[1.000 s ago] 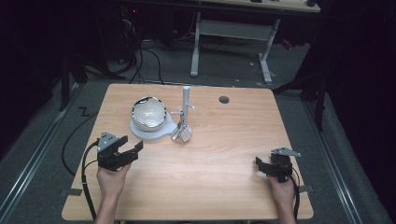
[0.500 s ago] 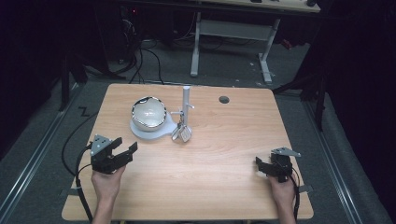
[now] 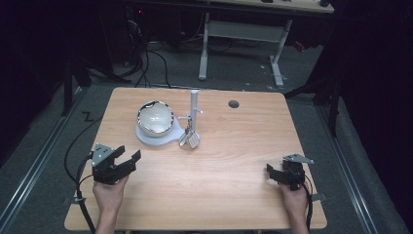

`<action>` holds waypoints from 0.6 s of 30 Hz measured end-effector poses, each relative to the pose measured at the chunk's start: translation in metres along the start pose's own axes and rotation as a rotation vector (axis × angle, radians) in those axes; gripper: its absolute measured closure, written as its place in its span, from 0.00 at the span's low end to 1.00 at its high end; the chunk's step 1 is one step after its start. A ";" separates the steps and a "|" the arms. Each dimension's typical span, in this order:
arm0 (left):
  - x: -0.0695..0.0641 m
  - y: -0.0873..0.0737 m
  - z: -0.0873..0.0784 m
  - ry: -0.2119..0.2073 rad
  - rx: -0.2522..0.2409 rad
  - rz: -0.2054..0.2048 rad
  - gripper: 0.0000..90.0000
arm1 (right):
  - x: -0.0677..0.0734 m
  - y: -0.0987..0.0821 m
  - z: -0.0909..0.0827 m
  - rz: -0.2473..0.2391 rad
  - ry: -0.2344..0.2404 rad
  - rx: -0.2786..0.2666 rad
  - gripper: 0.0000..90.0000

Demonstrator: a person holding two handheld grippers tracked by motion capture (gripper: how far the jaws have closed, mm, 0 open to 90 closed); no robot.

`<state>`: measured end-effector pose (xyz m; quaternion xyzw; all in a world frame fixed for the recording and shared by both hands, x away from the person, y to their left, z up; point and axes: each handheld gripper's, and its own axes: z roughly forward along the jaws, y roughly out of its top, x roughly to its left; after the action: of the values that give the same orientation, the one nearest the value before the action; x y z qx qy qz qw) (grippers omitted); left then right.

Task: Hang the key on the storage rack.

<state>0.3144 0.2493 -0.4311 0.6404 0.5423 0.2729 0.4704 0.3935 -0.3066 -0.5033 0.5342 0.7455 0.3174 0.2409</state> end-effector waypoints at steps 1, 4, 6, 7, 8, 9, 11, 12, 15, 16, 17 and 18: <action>0.001 -0.001 0.000 0.001 0.000 -0.001 0.41 | 0.000 0.000 0.000 0.002 0.000 0.001 0.31; 0.002 -0.002 -0.001 0.003 0.003 -0.004 0.41 | 0.000 0.000 0.000 0.002 0.000 0.001 0.31; 0.003 -0.003 -0.002 0.004 0.007 -0.007 0.41 | 0.000 0.000 0.000 0.002 0.000 0.001 0.31; 0.004 -0.004 -0.002 0.008 0.012 -0.007 0.41 | 0.000 0.000 0.000 0.002 0.000 0.001 0.31; 0.004 -0.005 -0.002 0.011 0.013 -0.009 0.41 | 0.000 0.000 0.000 0.000 0.000 0.000 0.31; 0.005 -0.006 -0.002 0.014 0.017 -0.009 0.41 | 0.000 0.000 0.000 0.003 0.000 0.001 0.31; 0.005 -0.006 -0.002 0.015 0.019 -0.012 0.41 | 0.000 0.000 0.000 0.002 0.000 0.001 0.31; 0.006 -0.008 -0.002 0.020 0.021 -0.016 0.41 | 0.000 0.000 0.000 0.000 0.000 0.000 0.31; 0.007 -0.009 -0.003 0.024 0.028 -0.017 0.40 | 0.000 0.000 0.000 0.000 0.000 0.000 0.31; 0.008 -0.010 -0.003 0.026 0.028 -0.019 0.40 | 0.000 0.000 0.000 0.000 0.000 0.000 0.31; 0.008 -0.011 -0.003 0.027 0.028 -0.022 0.40 | 0.000 0.000 0.000 0.000 0.000 0.000 0.31; 0.009 -0.011 -0.004 0.029 0.029 -0.023 0.40 | 0.000 0.000 0.000 0.000 0.000 0.000 0.31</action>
<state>0.3089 0.2586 -0.4411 0.6369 0.5603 0.2689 0.4562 0.3935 -0.3065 -0.5033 0.5344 0.7454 0.3174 0.2410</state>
